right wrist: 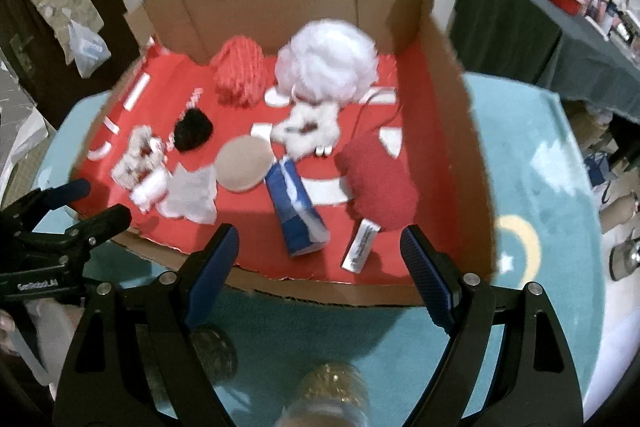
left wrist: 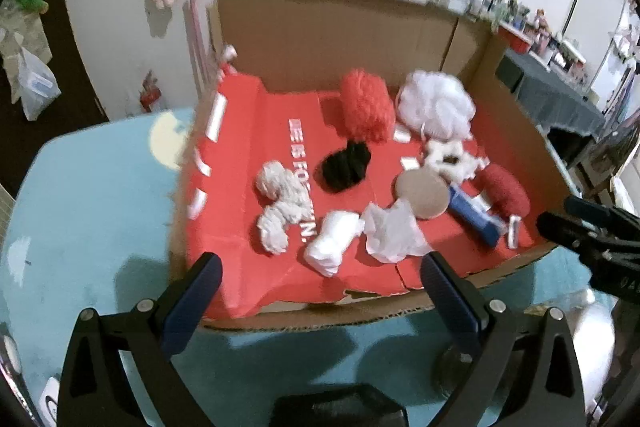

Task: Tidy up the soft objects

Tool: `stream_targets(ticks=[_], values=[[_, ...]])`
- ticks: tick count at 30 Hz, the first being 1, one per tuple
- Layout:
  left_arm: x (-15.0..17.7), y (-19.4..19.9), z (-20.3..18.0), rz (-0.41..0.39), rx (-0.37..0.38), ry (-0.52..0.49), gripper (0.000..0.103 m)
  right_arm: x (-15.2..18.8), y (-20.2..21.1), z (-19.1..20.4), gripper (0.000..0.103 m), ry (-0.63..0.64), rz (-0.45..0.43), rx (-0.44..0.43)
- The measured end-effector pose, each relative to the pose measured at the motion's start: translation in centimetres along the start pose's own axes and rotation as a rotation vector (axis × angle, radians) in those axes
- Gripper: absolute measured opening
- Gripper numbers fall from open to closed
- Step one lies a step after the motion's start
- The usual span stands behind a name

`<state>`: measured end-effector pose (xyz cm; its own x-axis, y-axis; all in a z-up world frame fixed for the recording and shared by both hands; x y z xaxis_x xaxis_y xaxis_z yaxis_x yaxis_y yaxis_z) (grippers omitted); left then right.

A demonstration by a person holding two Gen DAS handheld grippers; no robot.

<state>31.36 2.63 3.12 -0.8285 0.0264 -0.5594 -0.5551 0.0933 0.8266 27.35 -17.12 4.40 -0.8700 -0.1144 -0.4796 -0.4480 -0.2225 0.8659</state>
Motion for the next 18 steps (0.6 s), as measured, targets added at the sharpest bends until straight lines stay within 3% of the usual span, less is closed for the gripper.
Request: stream_targets(ticks=[8, 12, 15, 18], values=[[1.5, 8.9, -1.2, -0.187, 0.013, -0.028, 0.103, 0.5, 8.0, 1.5, 0.083, 0.058, -0.143, 0.024], [4.5, 12.4, -2.4, -0.269, 0.042, -0.045, 0.103, 3.3, 11.5, 2.4, 0.083, 0.072, -0.201, 0.031], [7.1, 13.3, -2.9, -0.288, 0.052, -0.043, 0.103, 6.3, 13.2, 2.9, 0.095, 0.078, -0.243, 0.038], [9.3, 13.3, -3.2, -0.292, 0.040, -0.033, 0.103, 9.4, 14.0, 3.0, 0.096, 0.069, -0.280, 0.046]])
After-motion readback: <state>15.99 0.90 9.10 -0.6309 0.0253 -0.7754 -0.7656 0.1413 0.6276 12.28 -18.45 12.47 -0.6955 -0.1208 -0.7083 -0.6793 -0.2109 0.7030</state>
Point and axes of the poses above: each gripper's, at about its wrist camera, not at the fingertips, and y roughly against the way its jaws point, z to its left, x to its underside, the point moved 8 cm from there along -y, roughly the way its jaws point, and after that the axes turned 3 degrees about z, right-handed, at the moved point
